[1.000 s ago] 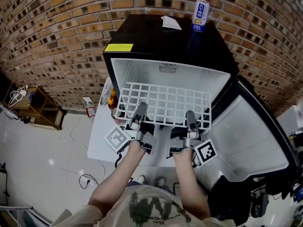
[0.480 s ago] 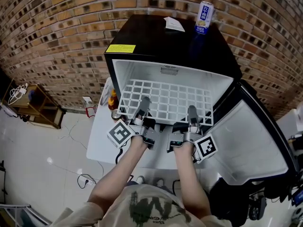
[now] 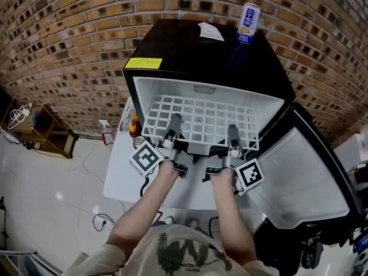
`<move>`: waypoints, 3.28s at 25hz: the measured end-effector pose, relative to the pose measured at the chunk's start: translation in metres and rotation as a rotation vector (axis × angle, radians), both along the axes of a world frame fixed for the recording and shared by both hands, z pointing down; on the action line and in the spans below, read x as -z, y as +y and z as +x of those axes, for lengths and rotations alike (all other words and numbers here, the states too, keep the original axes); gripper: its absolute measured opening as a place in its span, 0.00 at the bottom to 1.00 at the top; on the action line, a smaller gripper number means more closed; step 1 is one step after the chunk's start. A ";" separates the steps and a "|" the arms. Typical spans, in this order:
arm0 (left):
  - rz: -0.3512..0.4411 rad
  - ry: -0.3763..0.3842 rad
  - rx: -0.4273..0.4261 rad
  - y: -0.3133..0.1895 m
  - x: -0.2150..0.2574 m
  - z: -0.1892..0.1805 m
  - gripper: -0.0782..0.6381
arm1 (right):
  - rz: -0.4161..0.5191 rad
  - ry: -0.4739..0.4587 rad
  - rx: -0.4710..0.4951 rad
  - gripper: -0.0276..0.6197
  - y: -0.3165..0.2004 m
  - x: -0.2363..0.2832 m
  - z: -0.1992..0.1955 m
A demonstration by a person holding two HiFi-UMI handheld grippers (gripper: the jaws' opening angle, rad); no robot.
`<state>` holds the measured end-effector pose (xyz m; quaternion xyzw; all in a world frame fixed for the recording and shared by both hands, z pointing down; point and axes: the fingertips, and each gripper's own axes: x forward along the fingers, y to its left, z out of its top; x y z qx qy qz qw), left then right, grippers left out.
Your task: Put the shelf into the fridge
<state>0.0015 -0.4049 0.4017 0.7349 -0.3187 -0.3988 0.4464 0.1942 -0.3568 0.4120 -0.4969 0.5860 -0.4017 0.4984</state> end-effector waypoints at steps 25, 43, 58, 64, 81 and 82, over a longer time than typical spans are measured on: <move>0.008 0.012 -0.008 -0.048 0.003 0.009 0.22 | -0.016 -0.004 -0.004 0.10 -0.048 0.002 0.008; 0.058 -0.054 0.012 -0.055 0.005 0.011 0.28 | 0.017 0.012 0.011 0.14 -0.055 0.004 0.007; 0.071 -0.097 -0.075 0.006 -0.004 0.018 0.28 | 0.017 0.045 0.000 0.11 0.004 -0.001 -0.017; 0.118 -0.184 -0.130 0.041 -0.001 0.015 0.28 | 0.012 0.096 0.002 0.08 0.033 -0.003 -0.042; 0.289 -0.420 -0.074 0.124 0.018 0.001 0.11 | 0.151 0.376 0.082 0.05 0.103 0.011 -0.072; 0.299 -0.431 -0.069 0.130 0.019 0.003 0.11 | 0.167 0.376 0.090 0.05 0.109 0.007 -0.070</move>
